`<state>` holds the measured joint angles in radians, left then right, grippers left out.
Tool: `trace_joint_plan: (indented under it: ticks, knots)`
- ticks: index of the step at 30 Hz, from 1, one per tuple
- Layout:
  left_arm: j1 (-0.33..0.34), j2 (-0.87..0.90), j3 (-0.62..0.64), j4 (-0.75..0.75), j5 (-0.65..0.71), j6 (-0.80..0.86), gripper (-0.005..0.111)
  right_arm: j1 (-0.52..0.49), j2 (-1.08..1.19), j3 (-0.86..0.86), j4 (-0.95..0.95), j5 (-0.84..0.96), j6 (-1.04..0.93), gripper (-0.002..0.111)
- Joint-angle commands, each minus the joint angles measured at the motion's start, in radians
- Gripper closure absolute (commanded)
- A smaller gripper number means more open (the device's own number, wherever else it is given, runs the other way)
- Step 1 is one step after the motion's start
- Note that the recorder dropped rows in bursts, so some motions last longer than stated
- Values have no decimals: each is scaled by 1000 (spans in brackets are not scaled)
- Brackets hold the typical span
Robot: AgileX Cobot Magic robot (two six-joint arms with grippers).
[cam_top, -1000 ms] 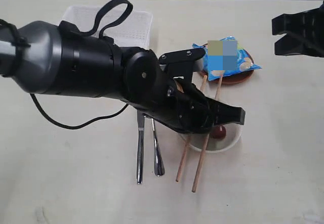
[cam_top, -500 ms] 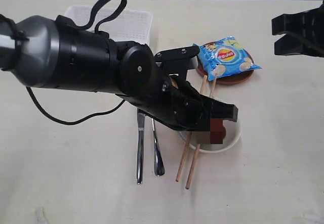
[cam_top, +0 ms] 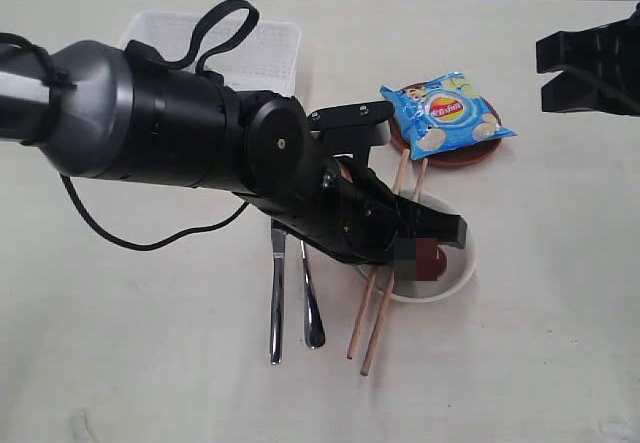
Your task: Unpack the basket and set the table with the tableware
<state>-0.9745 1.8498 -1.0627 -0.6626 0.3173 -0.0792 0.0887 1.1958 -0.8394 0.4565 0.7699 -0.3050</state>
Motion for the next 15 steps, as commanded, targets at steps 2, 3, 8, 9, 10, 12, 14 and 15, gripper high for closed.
trace_joint_plan:
  ticks: [2,3,8,9,10,12,14,15]
  knots:
    - [0,0,-5,-4,-17,4,106,-4,-7,3,9,-5,-5,109]
    - [0,0,-5,-6,-20,4,106,-4,-7,3,9,-5,-5,109]
    - [0,0,-5,-25,-27,4,96,-4,-7,3,9,-5,-5,109]
    - [0,0,-5,-25,-27,4,91,-4,-7,3,9,-5,-5,109]
    - [0,0,-5,-25,-27,4,84,-4,-7,3,9,-5,-5,109]
    - [0,0,-5,-25,-27,4,70,-4,-7,3,9,-5,-5,109]
    - [0,0,-5,-25,-27,4,66,-4,-7,3,9,-5,-5,109]
    - [0,0,-5,-25,-27,4,66,-4,-7,3,9,-5,-5,109]
